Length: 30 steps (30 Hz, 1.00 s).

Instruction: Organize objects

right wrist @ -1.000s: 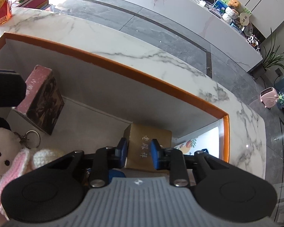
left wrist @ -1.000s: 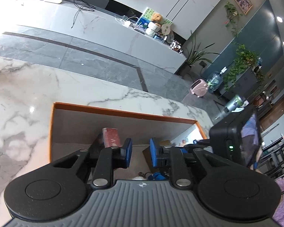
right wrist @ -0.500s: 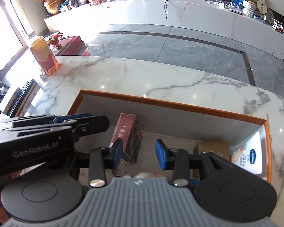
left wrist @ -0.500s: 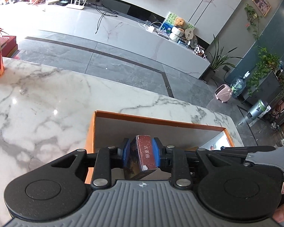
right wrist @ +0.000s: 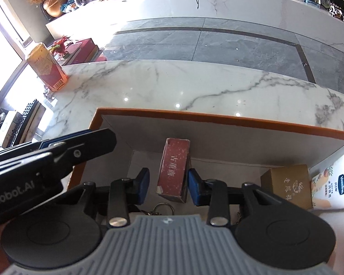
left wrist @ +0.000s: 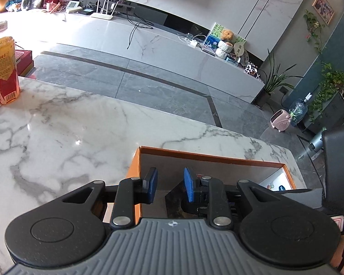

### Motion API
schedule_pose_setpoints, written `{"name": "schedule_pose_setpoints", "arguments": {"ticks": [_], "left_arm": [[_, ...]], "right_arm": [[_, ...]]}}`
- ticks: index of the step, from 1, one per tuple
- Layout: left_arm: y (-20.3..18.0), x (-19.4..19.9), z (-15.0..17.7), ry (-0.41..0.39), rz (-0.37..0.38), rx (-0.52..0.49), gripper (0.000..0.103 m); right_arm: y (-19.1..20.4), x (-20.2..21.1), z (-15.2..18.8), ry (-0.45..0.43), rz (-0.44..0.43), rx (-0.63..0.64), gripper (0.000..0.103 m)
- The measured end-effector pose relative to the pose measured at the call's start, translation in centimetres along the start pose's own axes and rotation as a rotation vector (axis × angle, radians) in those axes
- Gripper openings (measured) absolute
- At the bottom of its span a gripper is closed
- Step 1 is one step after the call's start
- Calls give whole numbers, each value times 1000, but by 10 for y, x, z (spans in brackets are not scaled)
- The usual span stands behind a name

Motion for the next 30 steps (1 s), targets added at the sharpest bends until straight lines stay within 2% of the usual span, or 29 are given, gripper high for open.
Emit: {"name": "schedule_pose_setpoints", "arguments": {"ticks": [8,12,15,19,24,30], "left_arm": [[-9,8,1,-17,38,-16,29],[-20,17,3,-28,93,-24,29],[-34,19,10,-3,141,-48,29],[-53,15,29,46,182,-99,29],[-72,8,52,85,190,-175,29],[-83,3,71,118,193,-230,29]], "right_arm": [[-5,23,1,-37,29,-1,24],[-13,65,-1,-106,59,10,24],[-21,100,2,-158,83,10,24],[-36,135,25,-175,124,-13,25],[-59,152,62,-148,167,-72,25],[-78,146,97,-71,197,-109,25]]}}
Point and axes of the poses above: each gripper's, at about its wrist camera, not at the fingertips, and x roughly against the way its jaws point, y to its left, z to its underside, the point moved 6 cm from there along -x, roughly the way its jaws point, and after that the axes turned 13 degrees about x, right-handed, at the moved point
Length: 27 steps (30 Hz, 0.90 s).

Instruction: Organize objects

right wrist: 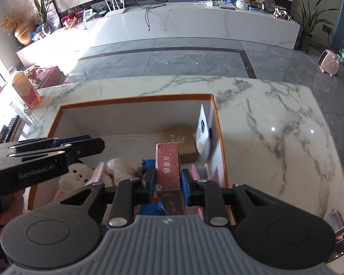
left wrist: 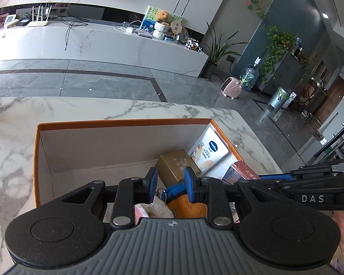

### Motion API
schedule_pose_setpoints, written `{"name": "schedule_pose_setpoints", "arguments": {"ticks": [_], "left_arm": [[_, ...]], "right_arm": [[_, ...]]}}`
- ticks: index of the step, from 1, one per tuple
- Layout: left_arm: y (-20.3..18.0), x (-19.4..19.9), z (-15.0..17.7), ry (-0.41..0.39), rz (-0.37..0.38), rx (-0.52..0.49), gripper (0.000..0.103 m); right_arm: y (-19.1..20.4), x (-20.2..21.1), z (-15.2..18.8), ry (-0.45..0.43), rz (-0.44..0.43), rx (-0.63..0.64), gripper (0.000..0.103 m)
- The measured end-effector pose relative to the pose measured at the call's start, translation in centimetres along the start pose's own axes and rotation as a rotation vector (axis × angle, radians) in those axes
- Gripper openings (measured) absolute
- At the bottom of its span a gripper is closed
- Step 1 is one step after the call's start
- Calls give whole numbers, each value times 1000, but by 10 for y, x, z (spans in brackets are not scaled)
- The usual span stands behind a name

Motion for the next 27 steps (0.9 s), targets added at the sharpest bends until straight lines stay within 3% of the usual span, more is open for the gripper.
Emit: {"name": "schedule_pose_setpoints", "arguments": {"ticks": [8,16,22,27], "left_arm": [[-3,-8,13,40,-2,-26,29],[-8,-13,22,71,-1,-49,29],[-7,-16,25,82,-12,-54,29],[-9,-18,27,91,-7,-58,29]], "right_arm": [[1,-32,23,89,44,20,25],[6,-48,35,41,69,7,25],[0,-45,40,21,173,59,24],[-7,-44,43,39,124,35,24]]}}
Point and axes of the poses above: each gripper's, at about its wrist camera, not at the fingertips, and x roughly against the way its jaws point, y to its left, z to its underside, the point moved 6 cm from there along -x, roughly the way its jaws point, and after that the axes turned 13 degrees about x, right-handed, at the moved point
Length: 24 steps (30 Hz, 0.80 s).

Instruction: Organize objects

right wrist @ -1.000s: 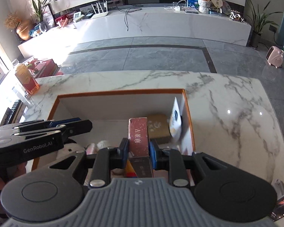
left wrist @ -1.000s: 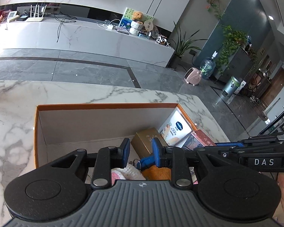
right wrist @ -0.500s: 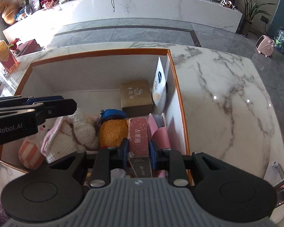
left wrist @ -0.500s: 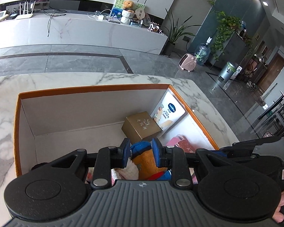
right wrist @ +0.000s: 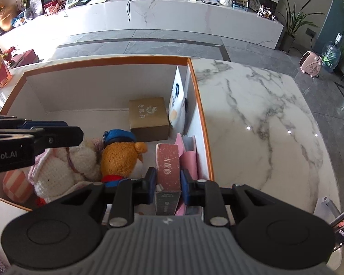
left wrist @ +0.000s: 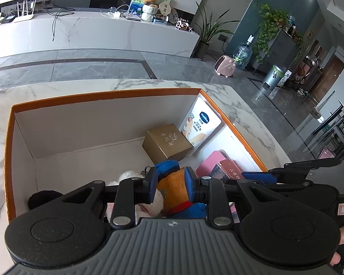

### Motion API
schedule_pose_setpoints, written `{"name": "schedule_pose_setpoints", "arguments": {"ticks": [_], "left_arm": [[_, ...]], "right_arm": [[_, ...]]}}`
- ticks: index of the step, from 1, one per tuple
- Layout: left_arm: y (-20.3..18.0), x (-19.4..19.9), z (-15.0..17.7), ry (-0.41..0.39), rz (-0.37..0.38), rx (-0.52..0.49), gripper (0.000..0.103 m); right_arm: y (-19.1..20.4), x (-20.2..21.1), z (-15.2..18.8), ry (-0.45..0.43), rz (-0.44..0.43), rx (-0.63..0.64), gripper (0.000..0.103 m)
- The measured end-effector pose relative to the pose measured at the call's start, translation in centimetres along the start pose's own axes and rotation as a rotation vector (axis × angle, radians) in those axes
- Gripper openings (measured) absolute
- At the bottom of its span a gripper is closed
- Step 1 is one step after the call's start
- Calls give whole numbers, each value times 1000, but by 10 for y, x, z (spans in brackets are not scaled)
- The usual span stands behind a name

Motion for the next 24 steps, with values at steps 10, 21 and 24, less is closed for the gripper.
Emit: {"name": "schedule_pose_setpoints", "arguments": {"ticks": [10,21,24], "left_arm": [[2,-2,-1,21,12,13,29],[8,0,-3,27,16,40,29],[8,0,-2,30,18,41,29]], "right_arm": [[0,-9,-11,119,-115,33,27],[16,-34,-36,283,-99,164,24],[15,-32,-40,289,-100,165,24]]}}
Point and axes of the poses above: each gripper's, at about its wrist camera, not at the fingertips, and x roughly against the way its jaws point, y to its left, z to its underside, the point moved 6 cm from there along -x, roughly the way its jaws point, and after that the axes turned 13 degrees about x, right-handed, at the moved point
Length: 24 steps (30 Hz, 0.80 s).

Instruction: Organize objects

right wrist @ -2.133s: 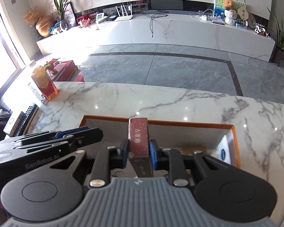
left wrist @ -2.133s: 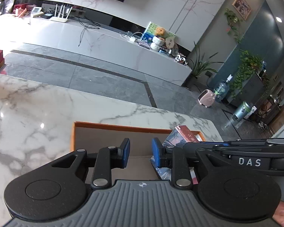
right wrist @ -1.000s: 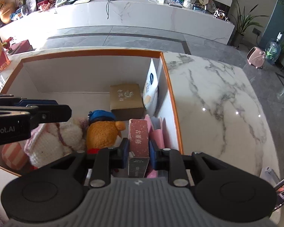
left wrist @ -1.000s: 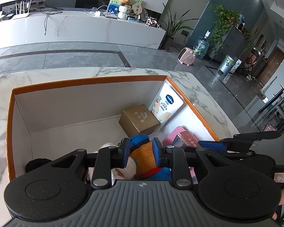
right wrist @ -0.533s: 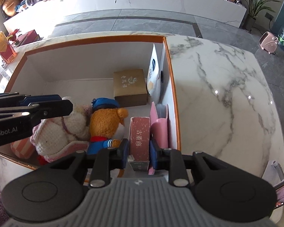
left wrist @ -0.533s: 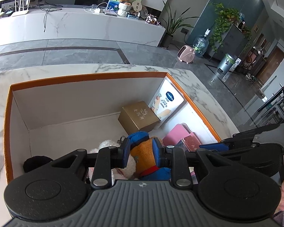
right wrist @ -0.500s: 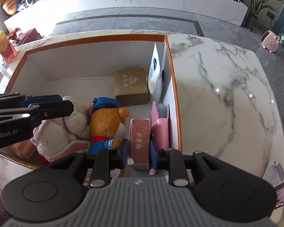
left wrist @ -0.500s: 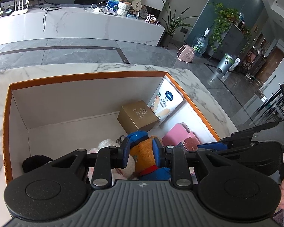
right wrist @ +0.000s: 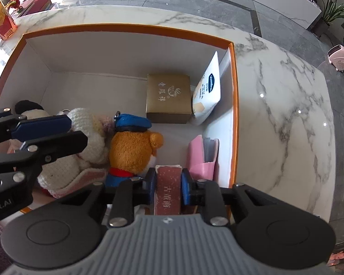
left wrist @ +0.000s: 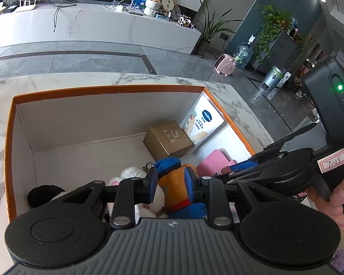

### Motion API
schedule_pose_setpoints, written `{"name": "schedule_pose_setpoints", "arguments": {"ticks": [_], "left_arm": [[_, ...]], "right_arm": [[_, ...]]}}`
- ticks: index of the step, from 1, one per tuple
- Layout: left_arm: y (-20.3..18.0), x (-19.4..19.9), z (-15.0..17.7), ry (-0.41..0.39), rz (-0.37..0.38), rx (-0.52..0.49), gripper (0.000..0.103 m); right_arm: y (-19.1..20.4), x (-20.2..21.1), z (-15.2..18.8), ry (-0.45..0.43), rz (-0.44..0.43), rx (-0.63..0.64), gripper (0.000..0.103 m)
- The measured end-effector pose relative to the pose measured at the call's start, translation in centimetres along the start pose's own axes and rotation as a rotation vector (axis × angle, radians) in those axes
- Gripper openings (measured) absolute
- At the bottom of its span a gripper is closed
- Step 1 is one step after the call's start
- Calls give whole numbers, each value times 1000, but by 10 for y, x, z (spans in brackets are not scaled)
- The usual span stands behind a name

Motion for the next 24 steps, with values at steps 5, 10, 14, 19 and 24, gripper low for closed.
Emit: {"name": "schedule_pose_setpoints", "arguments": {"ticks": [5,10,14,19,24], "left_arm": [[-2,-1,1,5,2,-6,29],[-3,-1,4,8,1,-8,29],[-3,-2,4,10,1,-6,29],[-5,-3,8,17,-1,-14,29],[-5,-3,7,18,1,-17,29]], "right_arm": [[-13,14,-14,-110,25,-73,24],[-18,8,-7,-108,53,-108,24],[-14,8,13,-67,24,-101,24],[-8,3,28,-14,-19,-109,25],[-3,6,29,-12,0,-86,25]]}}
Point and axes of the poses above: each gripper's, at about its wrist camera, not at the fingertips, and x roughly against the way its jaws point, y to its left, z to its underside, the point moved 6 cm from there along -x, roughly the way its jaws point, and after that the axes turned 13 degrees about x, right-handed, at the moved point
